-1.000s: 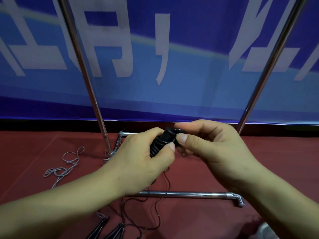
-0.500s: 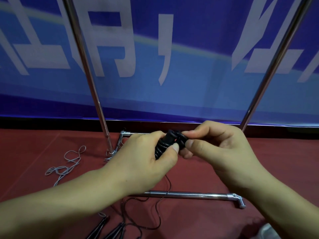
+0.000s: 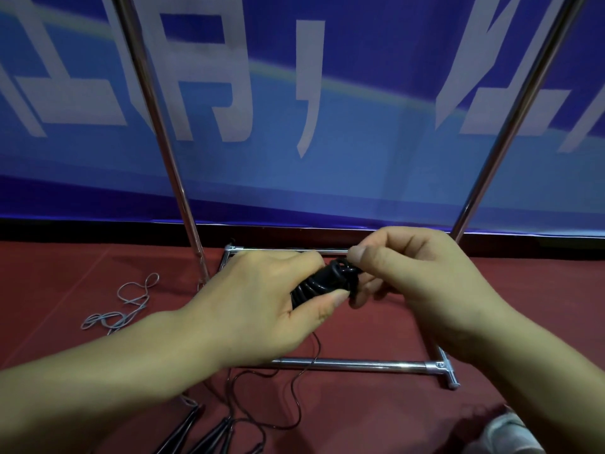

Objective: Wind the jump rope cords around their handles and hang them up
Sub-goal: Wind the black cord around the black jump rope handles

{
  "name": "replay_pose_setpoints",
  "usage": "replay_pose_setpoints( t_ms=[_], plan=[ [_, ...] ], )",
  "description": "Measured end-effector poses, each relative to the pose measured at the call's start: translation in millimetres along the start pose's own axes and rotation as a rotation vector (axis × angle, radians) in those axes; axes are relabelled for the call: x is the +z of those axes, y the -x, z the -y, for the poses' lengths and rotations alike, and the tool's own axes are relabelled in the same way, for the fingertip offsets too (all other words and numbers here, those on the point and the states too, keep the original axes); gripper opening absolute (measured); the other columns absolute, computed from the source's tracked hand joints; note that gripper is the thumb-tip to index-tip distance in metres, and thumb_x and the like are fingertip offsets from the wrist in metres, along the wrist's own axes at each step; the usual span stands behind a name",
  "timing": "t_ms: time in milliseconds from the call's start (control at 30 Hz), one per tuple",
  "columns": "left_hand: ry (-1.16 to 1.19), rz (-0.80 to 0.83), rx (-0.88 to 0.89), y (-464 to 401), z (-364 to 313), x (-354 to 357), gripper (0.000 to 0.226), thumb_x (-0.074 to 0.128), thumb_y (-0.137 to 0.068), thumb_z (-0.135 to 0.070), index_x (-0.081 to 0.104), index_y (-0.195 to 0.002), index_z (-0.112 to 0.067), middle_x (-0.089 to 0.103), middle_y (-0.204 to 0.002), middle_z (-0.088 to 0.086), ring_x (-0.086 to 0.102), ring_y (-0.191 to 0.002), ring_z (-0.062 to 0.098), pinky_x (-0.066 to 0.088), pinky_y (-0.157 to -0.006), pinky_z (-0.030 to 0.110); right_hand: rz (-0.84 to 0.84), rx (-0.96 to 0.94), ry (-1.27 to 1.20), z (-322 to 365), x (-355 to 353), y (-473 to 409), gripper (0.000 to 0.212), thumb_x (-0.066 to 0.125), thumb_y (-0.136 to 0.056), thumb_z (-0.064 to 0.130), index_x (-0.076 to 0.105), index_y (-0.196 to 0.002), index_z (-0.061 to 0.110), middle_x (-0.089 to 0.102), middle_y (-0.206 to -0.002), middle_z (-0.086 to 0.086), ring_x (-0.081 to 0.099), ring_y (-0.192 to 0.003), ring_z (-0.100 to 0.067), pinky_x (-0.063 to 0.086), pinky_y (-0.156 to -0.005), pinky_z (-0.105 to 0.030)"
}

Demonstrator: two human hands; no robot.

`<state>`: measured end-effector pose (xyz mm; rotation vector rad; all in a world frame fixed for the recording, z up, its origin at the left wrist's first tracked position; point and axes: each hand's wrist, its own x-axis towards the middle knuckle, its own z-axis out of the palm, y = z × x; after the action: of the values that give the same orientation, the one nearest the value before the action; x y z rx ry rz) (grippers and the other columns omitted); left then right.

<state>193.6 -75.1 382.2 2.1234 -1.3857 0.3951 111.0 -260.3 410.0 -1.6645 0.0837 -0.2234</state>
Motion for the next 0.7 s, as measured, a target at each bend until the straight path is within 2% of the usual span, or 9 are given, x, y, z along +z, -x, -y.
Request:
replay_pose_setpoints(
  t_ms=[100, 167, 300, 367, 500, 567, 633, 700],
  plan=[
    [-0.030, -0.006, 0.049, -1, -1, 1, 0.034, 0.053, -0.092, -0.053, 0.037, -0.073, -0.029, 0.035, -0.061, -0.016, 0.036, -0.055, 0.008, 0.029, -0.051, 0.020, 0.071, 0.093, 0.085, 5, -3, 1, 0.024, 0.081, -0.074, 0.022, 0.068, -0.074, 0.002, 0.068, -0.063, -0.013, 0.065, -0.058, -0.021, 0.042, -0.057, -0.026],
    [-0.033, 0.004, 0.047, -1, -1, 2, 0.035, 0.053, -0.092, -0.054, 0.038, -0.072, -0.028, 0.035, -0.060, -0.015, 0.036, -0.054, 0.008, 0.030, -0.050, 0.022, 0.117, 0.148, 0.111, 8, -6, 1, 0.023, 0.077, -0.068, 0.028, 0.072, -0.075, 0.007, 0.071, -0.069, -0.018, 0.065, -0.062, -0.022, 0.042, -0.059, -0.028],
    [-0.028, 0.030, 0.028, -1, -2, 5, 0.036, 0.049, -0.092, -0.059, 0.040, -0.074, -0.031, 0.038, -0.060, -0.016, 0.042, -0.054, 0.008, 0.035, -0.050, 0.025, 0.160, 0.185, 0.162, 11, -13, 1, 0.007, 0.076, -0.078, 0.017, 0.079, -0.079, 0.010, 0.069, -0.073, -0.015, 0.061, -0.066, -0.018, 0.045, -0.061, -0.032],
    [-0.016, 0.047, 0.011, 0, 0, 8, 0.040, 0.048, -0.092, -0.063, 0.047, -0.074, -0.027, 0.040, -0.059, -0.014, 0.043, -0.054, 0.008, 0.035, -0.050, 0.025, 0.167, 0.178, 0.209, 11, -15, 2, 0.008, 0.075, -0.078, 0.017, 0.081, -0.082, 0.013, 0.066, -0.070, -0.010, 0.056, -0.065, -0.015, 0.045, -0.062, -0.034],
    [-0.027, 0.099, -0.002, 1, 3, 12, 0.046, 0.046, -0.089, -0.069, 0.059, -0.081, -0.026, 0.048, -0.063, -0.012, 0.044, -0.059, 0.005, 0.037, -0.053, 0.025, 0.120, 0.135, 0.276, 8, -11, 5, 0.009, 0.072, -0.074, 0.017, 0.081, -0.076, 0.017, 0.065, -0.066, -0.013, 0.049, -0.059, -0.011, 0.042, -0.060, -0.028],
    [-0.006, 0.151, -0.046, 2, 2, 12, 0.047, 0.042, -0.086, -0.076, 0.054, -0.084, -0.031, 0.049, -0.065, -0.014, 0.046, -0.061, 0.003, 0.039, -0.054, 0.025, 0.059, 0.086, 0.314, 3, -8, 5, 0.010, 0.072, -0.076, 0.012, 0.080, -0.071, 0.016, 0.068, -0.063, -0.003, 0.053, -0.055, -0.010, 0.044, -0.057, -0.025],
    [0.011, 0.200, -0.079, 5, 1, 13, 0.050, 0.036, -0.084, -0.082, 0.049, -0.087, -0.034, 0.048, -0.067, -0.017, 0.049, -0.064, 0.002, 0.044, -0.056, 0.028, 0.000, 0.044, 0.384, -3, -4, 6, 0.012, 0.071, -0.076, 0.013, 0.078, -0.070, 0.020, 0.073, -0.069, -0.004, 0.064, -0.067, -0.026, 0.053, -0.066, -0.039],
    [0.001, 0.201, -0.071, 6, 1, 13, 0.052, 0.034, -0.084, -0.084, 0.050, -0.088, -0.034, 0.049, -0.068, -0.017, 0.051, -0.066, 0.005, 0.047, -0.058, 0.032, -0.052, 0.001, 0.396, -7, -2, 7, 0.011, 0.071, -0.074, 0.016, 0.078, -0.071, 0.024, 0.074, -0.072, -0.007, 0.067, -0.080, -0.035, 0.054, -0.074, -0.047]
  ],
)
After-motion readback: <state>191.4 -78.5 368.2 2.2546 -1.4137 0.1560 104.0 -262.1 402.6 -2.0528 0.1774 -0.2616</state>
